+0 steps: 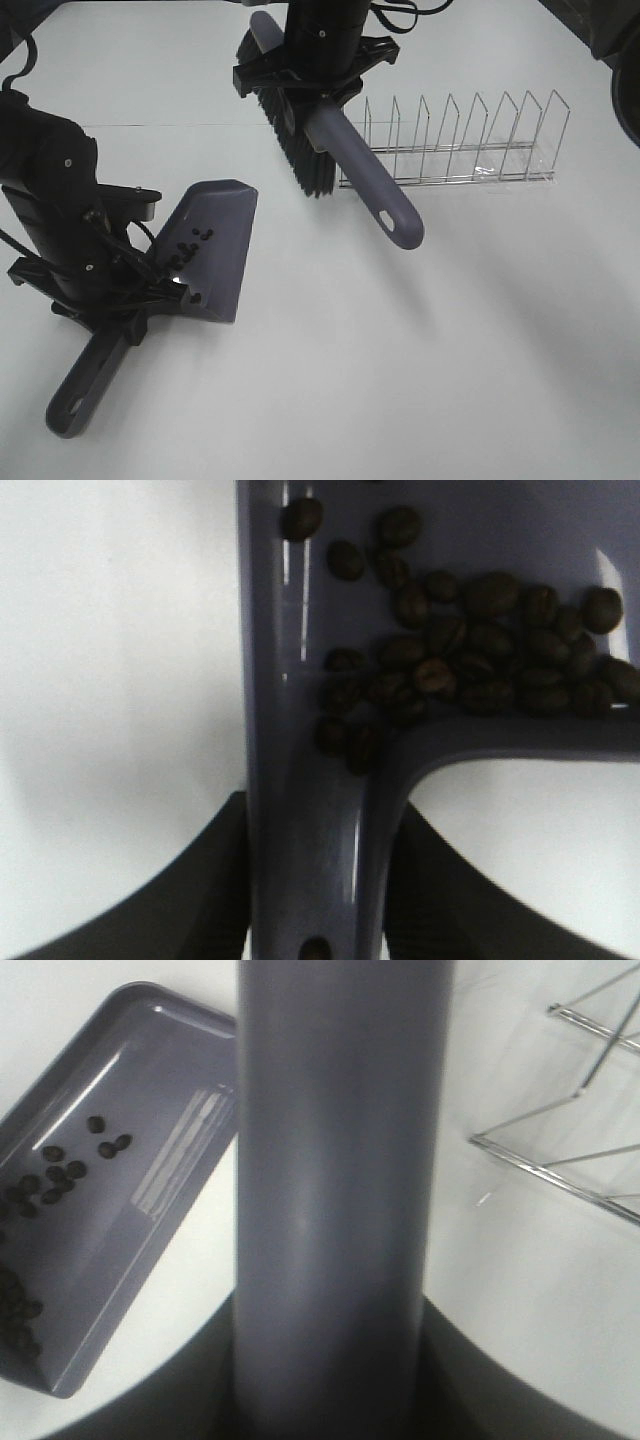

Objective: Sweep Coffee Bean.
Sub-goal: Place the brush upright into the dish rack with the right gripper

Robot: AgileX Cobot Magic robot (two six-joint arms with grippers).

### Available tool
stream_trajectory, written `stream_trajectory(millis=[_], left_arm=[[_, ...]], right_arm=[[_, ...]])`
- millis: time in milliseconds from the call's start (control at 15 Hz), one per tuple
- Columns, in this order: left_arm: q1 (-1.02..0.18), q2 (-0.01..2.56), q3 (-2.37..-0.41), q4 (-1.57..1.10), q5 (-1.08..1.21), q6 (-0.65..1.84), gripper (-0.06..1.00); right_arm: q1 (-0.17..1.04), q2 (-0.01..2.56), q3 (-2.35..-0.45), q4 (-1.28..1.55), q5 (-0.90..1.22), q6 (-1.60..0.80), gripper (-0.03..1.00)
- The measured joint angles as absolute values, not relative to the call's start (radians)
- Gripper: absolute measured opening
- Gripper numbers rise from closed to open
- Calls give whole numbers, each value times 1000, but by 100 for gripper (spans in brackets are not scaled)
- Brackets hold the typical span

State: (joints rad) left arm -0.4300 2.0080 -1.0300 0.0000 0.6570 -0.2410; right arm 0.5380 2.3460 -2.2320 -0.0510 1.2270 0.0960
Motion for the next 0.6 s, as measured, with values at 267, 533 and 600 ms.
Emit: stream_trajectory(millis=[267,533,600], left_arm=[[-430,2008,-1030,0,658,-241,32],[-430,2008,-1030,0,660,-241,32],[-430,2008,-1030,0,660,-241,32]], right_arm=[[464,2312,-2217,-56,1226,95,33],[448,2183,-1998,-49,1226,93,33],[422,2153,-1940,-39,1226,93,33]])
